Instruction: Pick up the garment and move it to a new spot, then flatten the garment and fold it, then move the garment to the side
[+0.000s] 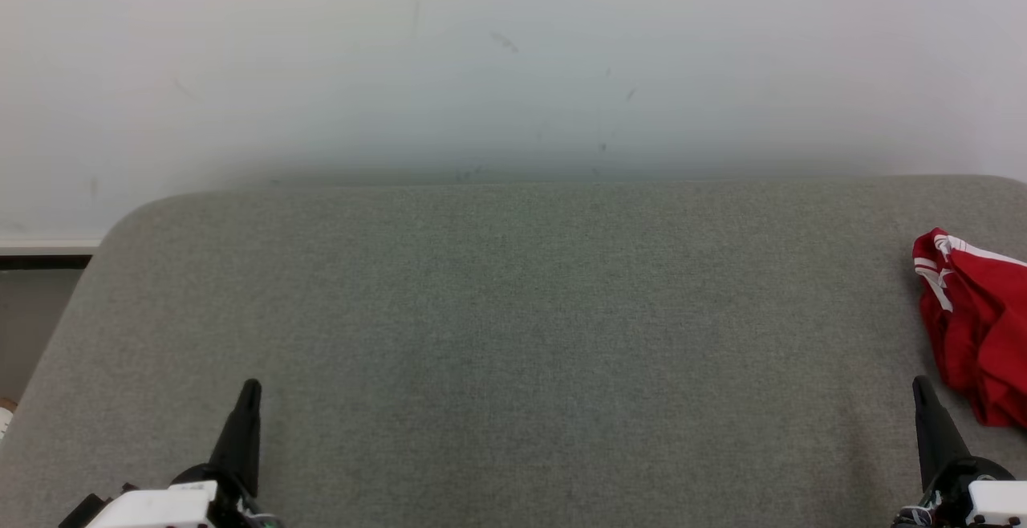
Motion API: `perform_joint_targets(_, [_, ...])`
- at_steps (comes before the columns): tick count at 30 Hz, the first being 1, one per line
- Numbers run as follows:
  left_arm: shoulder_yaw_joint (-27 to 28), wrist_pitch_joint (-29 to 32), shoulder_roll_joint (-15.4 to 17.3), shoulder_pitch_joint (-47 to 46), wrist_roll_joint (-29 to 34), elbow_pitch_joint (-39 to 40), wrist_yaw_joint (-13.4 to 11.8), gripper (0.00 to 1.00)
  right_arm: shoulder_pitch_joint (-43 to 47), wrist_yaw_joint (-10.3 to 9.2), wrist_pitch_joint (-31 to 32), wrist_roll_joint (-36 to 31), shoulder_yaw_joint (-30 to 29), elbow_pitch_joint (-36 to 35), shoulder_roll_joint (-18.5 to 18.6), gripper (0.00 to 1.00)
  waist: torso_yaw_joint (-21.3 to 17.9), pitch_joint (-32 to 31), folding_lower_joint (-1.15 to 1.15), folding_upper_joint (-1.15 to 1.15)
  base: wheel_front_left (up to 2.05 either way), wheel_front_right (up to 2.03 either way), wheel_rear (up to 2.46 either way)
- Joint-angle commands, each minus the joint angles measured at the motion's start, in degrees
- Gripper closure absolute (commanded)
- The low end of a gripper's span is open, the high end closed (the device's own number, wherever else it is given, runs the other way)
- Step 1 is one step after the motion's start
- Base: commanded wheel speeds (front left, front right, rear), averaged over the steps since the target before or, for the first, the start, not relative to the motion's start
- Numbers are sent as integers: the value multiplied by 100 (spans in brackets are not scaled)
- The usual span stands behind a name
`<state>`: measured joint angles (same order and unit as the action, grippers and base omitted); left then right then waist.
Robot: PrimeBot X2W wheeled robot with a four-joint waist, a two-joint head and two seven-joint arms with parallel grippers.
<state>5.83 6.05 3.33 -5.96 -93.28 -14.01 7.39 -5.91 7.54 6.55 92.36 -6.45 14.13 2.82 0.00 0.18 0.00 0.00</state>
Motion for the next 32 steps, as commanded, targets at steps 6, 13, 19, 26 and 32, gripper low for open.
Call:
perform_joint_targets(6, [30, 18, 7, -51, 68, -5, 28, 100, -69, -10, 17, 11, -19, -23, 10, 100, 0, 0, 0, 0, 0, 0, 0])
perform_joint_targets(13, [35, 22, 3, -52, 76, -5, 27, 100, -69, -10, 17, 11, -19, -23, 10, 100, 0, 0, 0, 0, 0, 0, 0])
perform_joint_targets(19, [40, 27, -2, -53, 84, -5, 27, 100, -69, -10, 16, 11, -19, -23, 10, 100, 0, 0, 0, 0, 0, 0, 0])
perform_joint_targets(26, [45, 33, -5, -53, 84, -5, 28, 100, -69, -10, 16, 11, -19, -23, 10, 100, 0, 0, 0, 0, 0, 0, 0])
perform_joint_targets(32, [49, 32, -5, -54, 89, -5, 28, 100, -69, -10, 16, 12, -19, -22, 10, 100, 0, 0, 0, 0, 0, 0, 0])
